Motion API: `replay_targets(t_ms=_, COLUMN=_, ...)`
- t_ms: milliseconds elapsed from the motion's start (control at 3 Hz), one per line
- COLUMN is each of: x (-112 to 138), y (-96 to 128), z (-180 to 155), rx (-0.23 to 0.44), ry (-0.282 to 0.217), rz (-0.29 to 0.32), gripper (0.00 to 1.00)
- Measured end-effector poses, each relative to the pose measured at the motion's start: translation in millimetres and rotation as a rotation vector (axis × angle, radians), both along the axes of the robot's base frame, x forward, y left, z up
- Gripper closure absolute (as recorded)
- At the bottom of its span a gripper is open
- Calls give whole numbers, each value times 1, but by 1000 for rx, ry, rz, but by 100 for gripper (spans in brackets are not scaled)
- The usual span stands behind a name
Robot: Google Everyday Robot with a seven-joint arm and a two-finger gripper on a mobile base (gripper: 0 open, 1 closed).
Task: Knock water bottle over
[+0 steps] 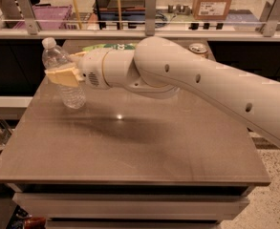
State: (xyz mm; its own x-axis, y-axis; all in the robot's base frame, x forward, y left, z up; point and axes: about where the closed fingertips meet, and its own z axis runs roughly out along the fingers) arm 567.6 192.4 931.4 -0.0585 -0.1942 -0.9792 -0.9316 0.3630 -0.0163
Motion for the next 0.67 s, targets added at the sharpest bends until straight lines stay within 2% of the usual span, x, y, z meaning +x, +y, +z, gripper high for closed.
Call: replay_targets(t_ms=667, x=8, y=-31, z=6, rx=-122, ry=21, rz=-14, gripper=100)
